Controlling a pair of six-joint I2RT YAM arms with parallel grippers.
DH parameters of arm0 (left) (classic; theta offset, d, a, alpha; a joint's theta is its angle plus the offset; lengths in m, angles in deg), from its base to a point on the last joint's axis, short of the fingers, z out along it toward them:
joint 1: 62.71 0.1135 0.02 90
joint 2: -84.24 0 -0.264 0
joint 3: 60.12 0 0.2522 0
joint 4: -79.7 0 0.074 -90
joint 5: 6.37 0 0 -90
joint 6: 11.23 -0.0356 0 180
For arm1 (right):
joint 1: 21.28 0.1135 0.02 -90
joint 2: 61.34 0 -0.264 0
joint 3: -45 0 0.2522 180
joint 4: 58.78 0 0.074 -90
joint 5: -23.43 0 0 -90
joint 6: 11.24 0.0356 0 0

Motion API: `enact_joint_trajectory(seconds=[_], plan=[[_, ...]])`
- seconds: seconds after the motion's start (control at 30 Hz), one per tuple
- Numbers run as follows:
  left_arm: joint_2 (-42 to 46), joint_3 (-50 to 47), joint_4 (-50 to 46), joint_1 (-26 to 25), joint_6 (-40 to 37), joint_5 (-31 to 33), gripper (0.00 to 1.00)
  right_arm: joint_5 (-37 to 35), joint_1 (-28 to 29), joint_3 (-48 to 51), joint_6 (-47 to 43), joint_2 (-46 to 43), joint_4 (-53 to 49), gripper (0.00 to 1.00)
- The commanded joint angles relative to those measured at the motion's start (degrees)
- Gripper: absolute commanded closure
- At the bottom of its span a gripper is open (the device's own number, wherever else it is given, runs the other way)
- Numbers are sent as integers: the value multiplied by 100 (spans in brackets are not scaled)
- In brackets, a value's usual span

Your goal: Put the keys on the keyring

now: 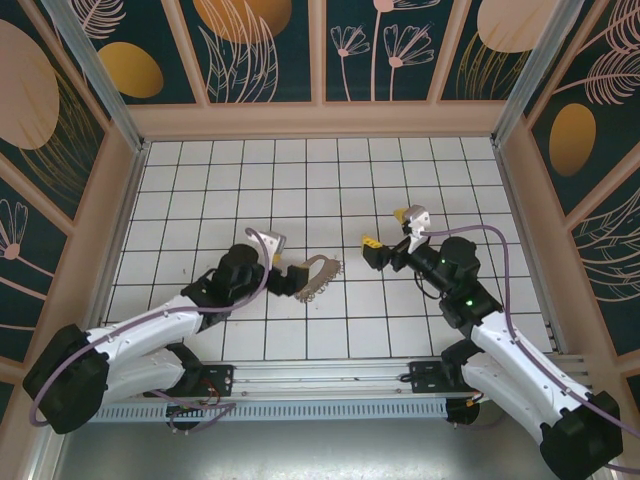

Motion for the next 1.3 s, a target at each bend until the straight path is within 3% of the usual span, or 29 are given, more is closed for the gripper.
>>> enact_joint_trajectory(seconds=[0.0, 0.17, 0.27, 0.37, 0.5, 0.63, 0.77, 0.97, 1.03, 1.2, 1.27], plan=[[-22, 454, -148, 644, -155, 598, 1, -865, -169, 209, 68, -52, 167, 1], [-329, 907, 242, 1554, -316, 1129, 1, -1542, -831, 645, -19, 55, 786, 1], [-754, 1119, 242, 1854, -331, 1859, 1, -1687, -1437, 1077, 166, 292, 1566, 1], [-1100, 1161, 303, 2046, -315, 2380, 1, -1220, -2216, 1518, 514, 741, 2501, 1], [-721, 498, 1300, 2133, -471, 3443, 1, -500, -2967, 1646, 483, 1473, 3266, 1], [-761, 558, 1421, 2218, -1016, 3178, 1, -594, -3112, 1783, 353, 2375, 4321, 1], [-1078, 524, 1696, 2323, -1291, 3678, 1, -382, -3084, 1766, 215, 3415, 5617, 1], [-1294, 139, 2626, 2792, -1434, 3734, 1, -474, -3217, 1858, 350, 5019, 7589, 1], [-1498, 59, 3022, 2950, -1552, 3824, 1, -636, -3210, 1650, 385, 4765, 6756, 1], [-1966, -173, 4495, 3171, -1994, 3229, 1, -958, -3215, 1360, 533, 4826, 6296, 1], [-2131, 199, 3826, 3217, -2012, 3164, 1, -1055, -3201, 1302, 552, 4830, 6197, 1]])
